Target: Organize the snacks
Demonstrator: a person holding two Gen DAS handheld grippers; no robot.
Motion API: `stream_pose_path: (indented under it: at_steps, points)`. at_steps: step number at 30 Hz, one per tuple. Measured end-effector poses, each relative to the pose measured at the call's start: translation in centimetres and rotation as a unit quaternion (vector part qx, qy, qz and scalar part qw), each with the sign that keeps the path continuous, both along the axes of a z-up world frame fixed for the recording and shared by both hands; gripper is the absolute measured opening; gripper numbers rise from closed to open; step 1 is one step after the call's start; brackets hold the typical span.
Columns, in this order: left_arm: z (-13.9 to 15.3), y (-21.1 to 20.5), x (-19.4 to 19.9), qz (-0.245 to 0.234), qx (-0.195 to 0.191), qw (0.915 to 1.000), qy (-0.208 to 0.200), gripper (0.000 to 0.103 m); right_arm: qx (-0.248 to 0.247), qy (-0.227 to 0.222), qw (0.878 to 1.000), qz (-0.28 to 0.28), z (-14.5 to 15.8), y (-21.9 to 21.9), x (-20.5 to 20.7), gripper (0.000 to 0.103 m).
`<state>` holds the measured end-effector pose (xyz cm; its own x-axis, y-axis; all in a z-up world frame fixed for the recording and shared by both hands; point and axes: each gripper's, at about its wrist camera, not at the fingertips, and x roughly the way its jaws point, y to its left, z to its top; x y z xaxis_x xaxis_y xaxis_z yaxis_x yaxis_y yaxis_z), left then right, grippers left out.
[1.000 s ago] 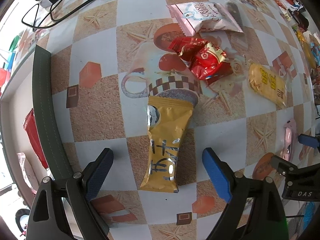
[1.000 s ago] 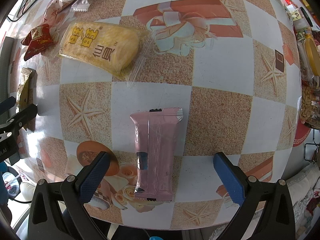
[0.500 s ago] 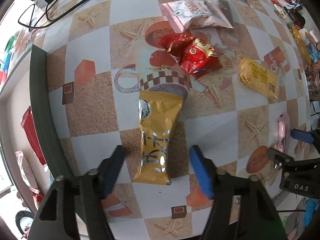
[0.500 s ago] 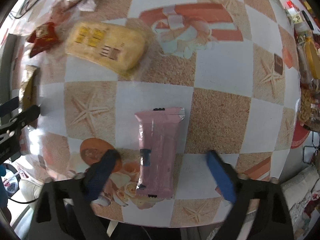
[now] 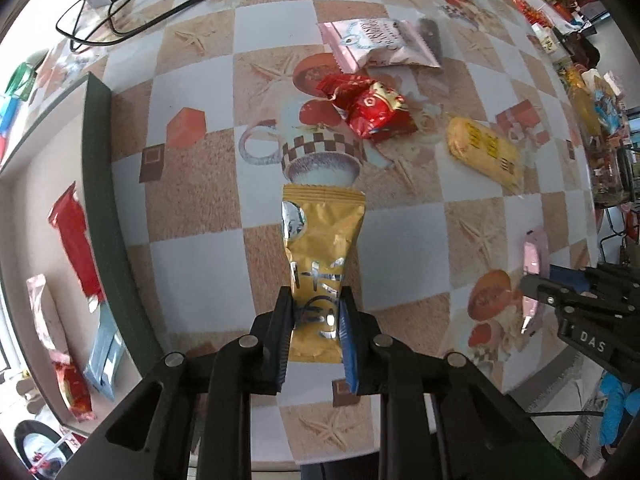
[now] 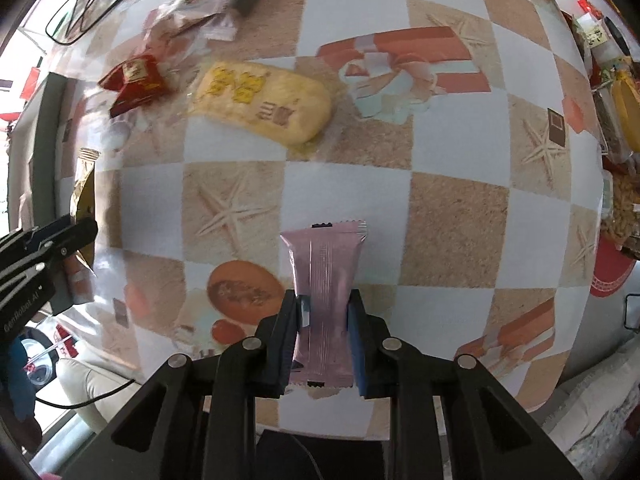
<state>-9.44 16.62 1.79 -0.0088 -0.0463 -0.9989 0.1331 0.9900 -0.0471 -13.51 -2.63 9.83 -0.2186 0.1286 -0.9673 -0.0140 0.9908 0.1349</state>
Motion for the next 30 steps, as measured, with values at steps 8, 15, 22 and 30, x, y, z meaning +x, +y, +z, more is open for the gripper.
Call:
stream_pose_path:
  at_steps: [8,15,22,30]
  points:
    - [2.8,-0.2,-1.3,0.011,-0.002,0.9996,-0.027,0.024,0.013,-0.012,1.000,0.017,1.6,2.3,0.5,0.025]
    - [5.4,2.1,-2.3,0.039,-0.002,0.9977,-0.056,0.024,0.024,-0.028,0.998,0.047,2.7,4.8,1.5,0.025]
    - [6.1,7.6,-1.8,0.069,0.000,0.9948,-0.074,0.024,0.034,-0.041,0.996,0.074,4.1,8.4,2.7,0.025]
    - [7.4,12.6,-1.7,0.122,0.007,0.9878,-0.097,0.024,0.051,-0.055,0.990,0.120,6.2,15.7,4.5,0.025]
